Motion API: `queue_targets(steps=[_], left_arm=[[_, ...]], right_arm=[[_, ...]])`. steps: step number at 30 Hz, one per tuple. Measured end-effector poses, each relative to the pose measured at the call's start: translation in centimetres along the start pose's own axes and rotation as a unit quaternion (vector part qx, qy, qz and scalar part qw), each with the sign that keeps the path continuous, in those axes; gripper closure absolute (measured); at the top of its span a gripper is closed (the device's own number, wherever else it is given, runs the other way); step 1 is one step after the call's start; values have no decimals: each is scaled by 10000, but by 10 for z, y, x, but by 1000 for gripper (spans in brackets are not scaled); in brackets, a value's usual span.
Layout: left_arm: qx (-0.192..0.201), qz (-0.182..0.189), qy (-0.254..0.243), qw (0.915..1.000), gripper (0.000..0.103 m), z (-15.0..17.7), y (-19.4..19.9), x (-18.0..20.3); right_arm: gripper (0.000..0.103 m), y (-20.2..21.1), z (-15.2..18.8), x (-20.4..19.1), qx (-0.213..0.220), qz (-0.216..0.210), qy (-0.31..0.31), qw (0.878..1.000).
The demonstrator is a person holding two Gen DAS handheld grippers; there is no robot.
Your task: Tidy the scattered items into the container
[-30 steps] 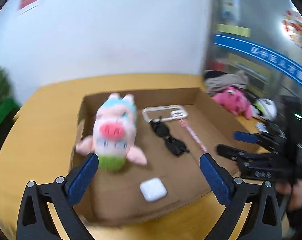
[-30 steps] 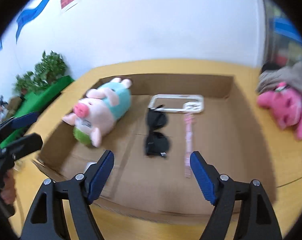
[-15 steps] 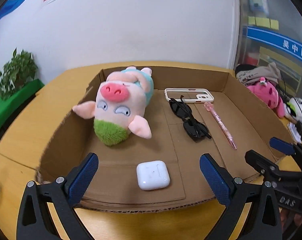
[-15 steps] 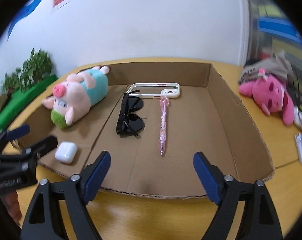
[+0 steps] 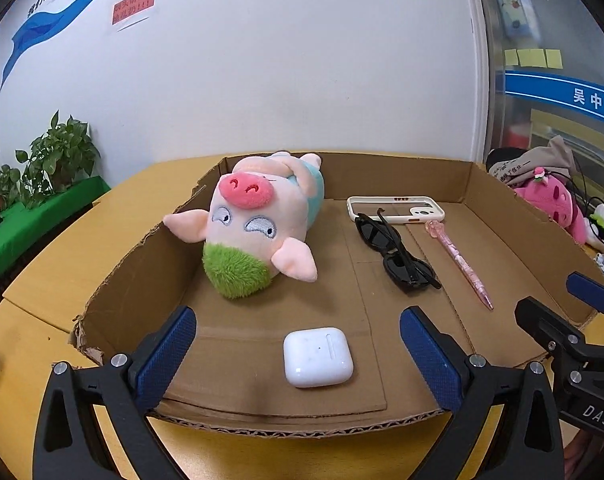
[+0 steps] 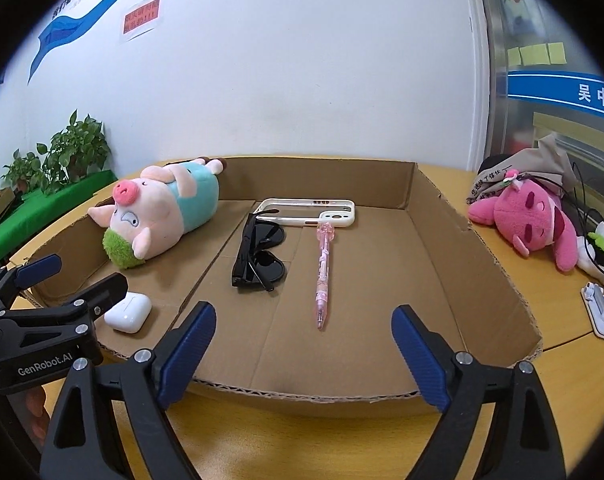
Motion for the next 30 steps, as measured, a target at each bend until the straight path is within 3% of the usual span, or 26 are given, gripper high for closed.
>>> queue_targets(steps=[7, 30], left_arm=[[-21, -26, 0, 10000, 0, 0, 0, -1], [-22, -26, 5, 10000, 0, 0, 0, -1]], right_arm=[[1, -6, 1, 6, -68, 96, -146, 9998], [1, -7, 2, 6, -56, 94, -120, 9999]])
Point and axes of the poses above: each gripper's, at about its wrist camera, not at the fingertips, and y roughly against the way its jaws point, x to its right, z to its underside, the point moved 5 cm from there along -y, roughly the way its jaws point, and after that the axes turned 13 degrees about -x, right-handed, at the moved point
